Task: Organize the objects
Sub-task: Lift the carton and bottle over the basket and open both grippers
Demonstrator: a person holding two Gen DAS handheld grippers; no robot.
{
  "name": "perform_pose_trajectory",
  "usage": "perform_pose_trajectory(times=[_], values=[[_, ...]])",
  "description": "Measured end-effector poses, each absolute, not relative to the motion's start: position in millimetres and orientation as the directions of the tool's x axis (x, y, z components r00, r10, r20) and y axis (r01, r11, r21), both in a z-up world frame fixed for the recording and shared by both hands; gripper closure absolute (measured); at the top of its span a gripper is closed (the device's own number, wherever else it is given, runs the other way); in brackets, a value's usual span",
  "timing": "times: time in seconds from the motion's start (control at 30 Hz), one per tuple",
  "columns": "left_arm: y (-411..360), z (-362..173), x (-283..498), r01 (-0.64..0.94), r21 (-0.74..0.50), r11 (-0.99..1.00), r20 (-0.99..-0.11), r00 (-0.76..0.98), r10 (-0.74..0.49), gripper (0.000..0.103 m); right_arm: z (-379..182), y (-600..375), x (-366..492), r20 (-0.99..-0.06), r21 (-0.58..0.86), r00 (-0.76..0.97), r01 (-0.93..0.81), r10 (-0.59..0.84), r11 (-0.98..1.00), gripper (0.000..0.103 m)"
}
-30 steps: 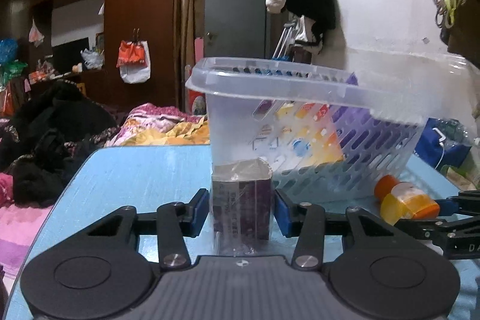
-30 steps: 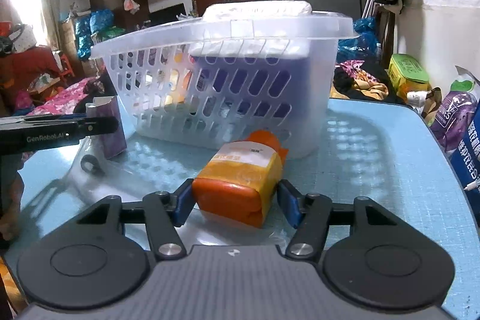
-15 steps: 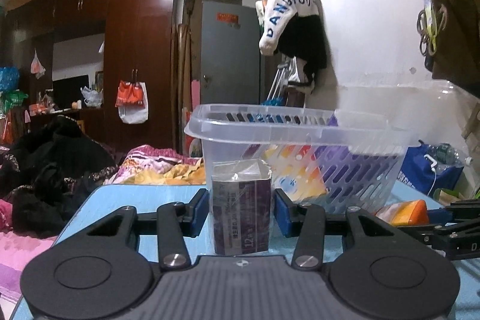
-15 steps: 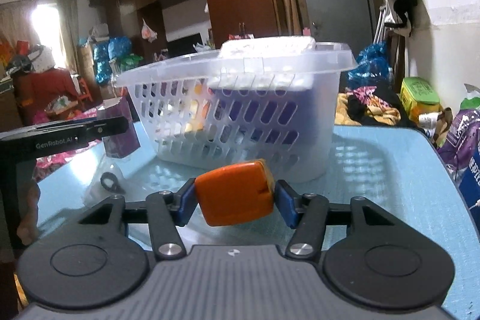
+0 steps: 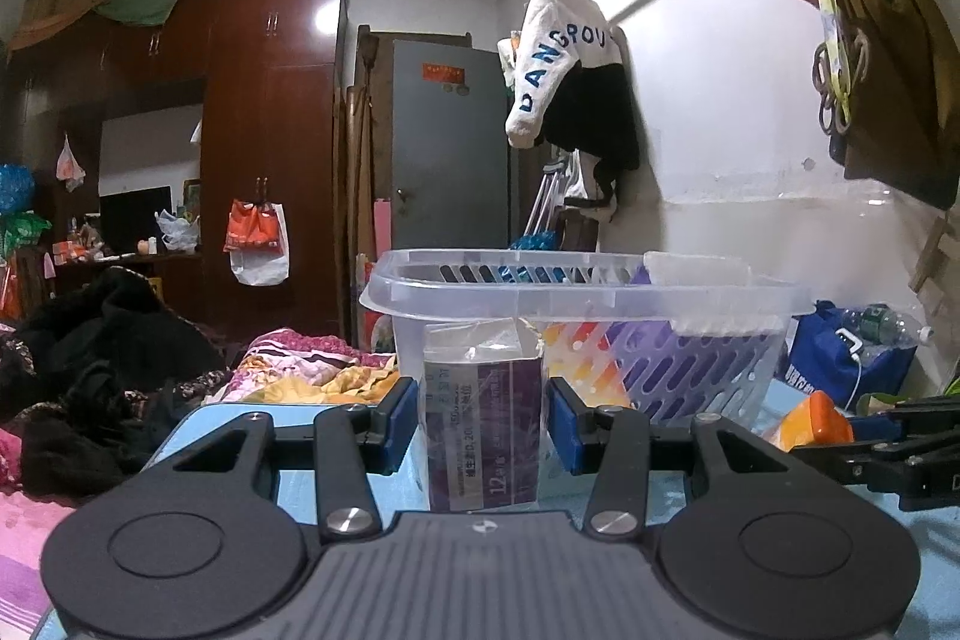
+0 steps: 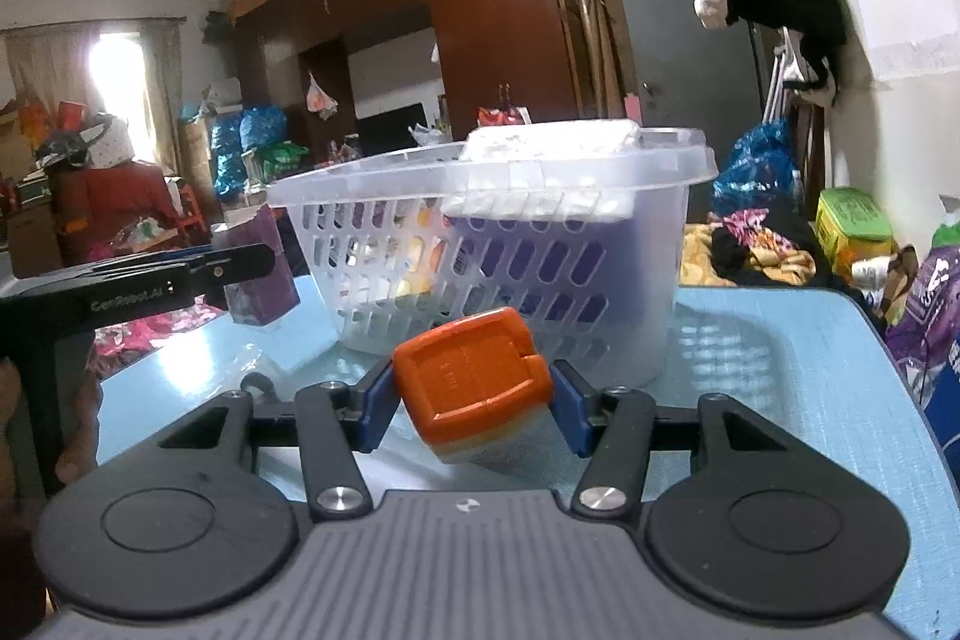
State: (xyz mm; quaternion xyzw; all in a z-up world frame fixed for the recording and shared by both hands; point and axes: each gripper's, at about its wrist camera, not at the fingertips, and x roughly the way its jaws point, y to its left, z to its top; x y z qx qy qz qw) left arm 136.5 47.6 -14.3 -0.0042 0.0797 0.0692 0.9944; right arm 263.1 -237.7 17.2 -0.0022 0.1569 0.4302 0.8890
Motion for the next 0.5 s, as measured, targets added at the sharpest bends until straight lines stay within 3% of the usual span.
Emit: perform_pose_trajectory(times=[0.5], values=[[47.4, 11.9, 111.8, -0.078, -0.027, 0.997, -0.081, 0.994, 0.075, 0.053, 48.4, -248.8, 243.0, -0.198, 0.123, 0.548, -0.809, 0.813, 0.575, 0.046]])
